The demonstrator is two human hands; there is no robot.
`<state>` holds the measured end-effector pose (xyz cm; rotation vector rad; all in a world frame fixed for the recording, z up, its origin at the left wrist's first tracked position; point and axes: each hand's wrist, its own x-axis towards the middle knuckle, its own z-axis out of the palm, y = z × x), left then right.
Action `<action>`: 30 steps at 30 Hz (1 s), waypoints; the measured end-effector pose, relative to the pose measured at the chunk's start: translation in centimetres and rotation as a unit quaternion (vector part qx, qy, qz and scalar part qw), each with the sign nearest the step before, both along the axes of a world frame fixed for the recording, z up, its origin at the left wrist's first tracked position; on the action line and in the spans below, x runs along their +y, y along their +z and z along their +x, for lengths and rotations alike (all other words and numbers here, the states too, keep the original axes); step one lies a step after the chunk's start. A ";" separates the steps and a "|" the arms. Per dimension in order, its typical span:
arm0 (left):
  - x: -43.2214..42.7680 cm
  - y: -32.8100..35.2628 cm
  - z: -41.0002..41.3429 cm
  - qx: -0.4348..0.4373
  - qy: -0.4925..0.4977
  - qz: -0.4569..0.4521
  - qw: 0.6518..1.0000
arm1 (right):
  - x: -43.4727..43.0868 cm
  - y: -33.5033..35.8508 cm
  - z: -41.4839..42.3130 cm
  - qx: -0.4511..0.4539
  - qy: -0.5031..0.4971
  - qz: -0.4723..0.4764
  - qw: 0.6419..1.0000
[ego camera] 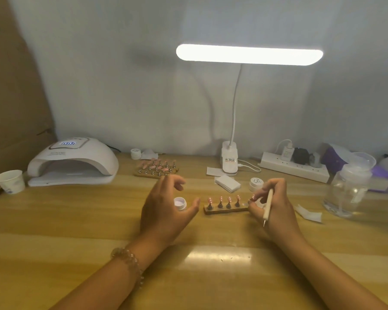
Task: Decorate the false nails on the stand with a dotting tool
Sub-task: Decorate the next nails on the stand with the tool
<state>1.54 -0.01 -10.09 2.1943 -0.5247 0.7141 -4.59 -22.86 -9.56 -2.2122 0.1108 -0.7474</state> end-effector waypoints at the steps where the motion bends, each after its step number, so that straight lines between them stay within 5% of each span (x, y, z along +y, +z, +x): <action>1: 0.6 -0.1 0.6 0.012 0.020 0.009 1.000 | -0.1 0.1 0.2 0.005 -0.003 -0.008 1.000; 7: 2.0 -1.2 2.8 0.199 0.058 0.091 0.974 | 0.0 -0.4 0.9 0.039 -0.013 -0.041 0.998; 18: 1.7 -1.5 2.9 0.175 0.016 0.126 0.976 | -0.3 -0.9 1.4 0.072 -0.031 -0.057 0.995; 23: 1.7 -1.2 2.1 0.169 0.001 0.088 0.982 | -1.3 -0.7 0.4 0.014 -0.147 -0.025 0.989; 30: 0.1 -0.6 -0.6 0.145 -0.088 0.127 0.977 | -2.5 -1.4 -0.7 0.152 -0.208 -0.088 0.962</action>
